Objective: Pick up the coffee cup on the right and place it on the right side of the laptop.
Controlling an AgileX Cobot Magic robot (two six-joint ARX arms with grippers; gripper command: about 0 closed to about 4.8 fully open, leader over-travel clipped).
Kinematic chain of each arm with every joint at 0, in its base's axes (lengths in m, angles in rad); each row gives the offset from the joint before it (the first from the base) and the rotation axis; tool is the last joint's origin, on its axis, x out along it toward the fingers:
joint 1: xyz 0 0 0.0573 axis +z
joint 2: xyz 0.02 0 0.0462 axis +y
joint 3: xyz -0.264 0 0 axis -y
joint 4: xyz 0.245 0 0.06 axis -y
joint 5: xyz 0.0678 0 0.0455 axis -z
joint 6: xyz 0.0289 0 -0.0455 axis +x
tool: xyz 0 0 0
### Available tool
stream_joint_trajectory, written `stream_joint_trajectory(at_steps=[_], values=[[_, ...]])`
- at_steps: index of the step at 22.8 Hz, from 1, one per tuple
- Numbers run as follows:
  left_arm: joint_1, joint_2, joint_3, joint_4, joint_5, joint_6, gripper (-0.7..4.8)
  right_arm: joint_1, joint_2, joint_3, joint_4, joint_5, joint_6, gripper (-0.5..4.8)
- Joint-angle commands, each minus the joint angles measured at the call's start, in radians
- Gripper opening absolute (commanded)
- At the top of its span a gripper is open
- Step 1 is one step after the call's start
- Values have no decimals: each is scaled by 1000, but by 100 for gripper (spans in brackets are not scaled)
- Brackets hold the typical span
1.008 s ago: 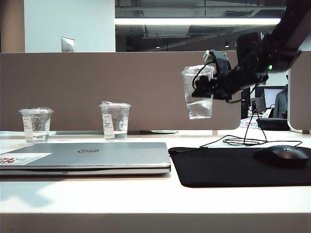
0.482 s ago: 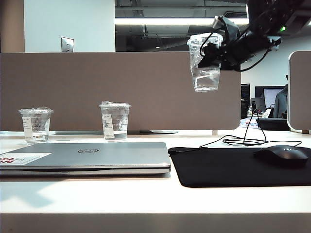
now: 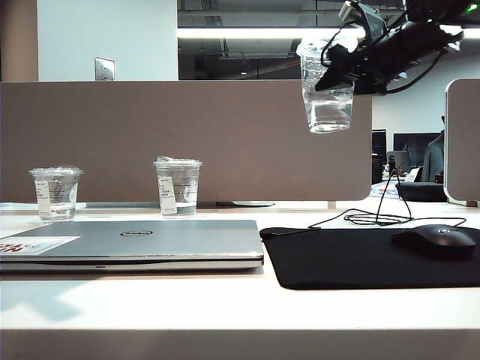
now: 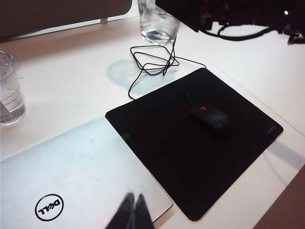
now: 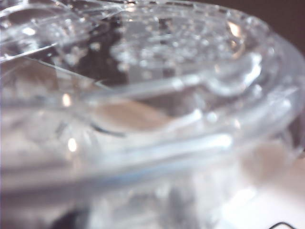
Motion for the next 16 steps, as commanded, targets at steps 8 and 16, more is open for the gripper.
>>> stream_joint_trajectory(at_steps=[8,16], values=[[0,-2,5,9,5,4,-5,16,-84,-357,425,-8,144,231],[0,-2,5,9,5,4,-5,100,-84,-558,557,49,129,231]])
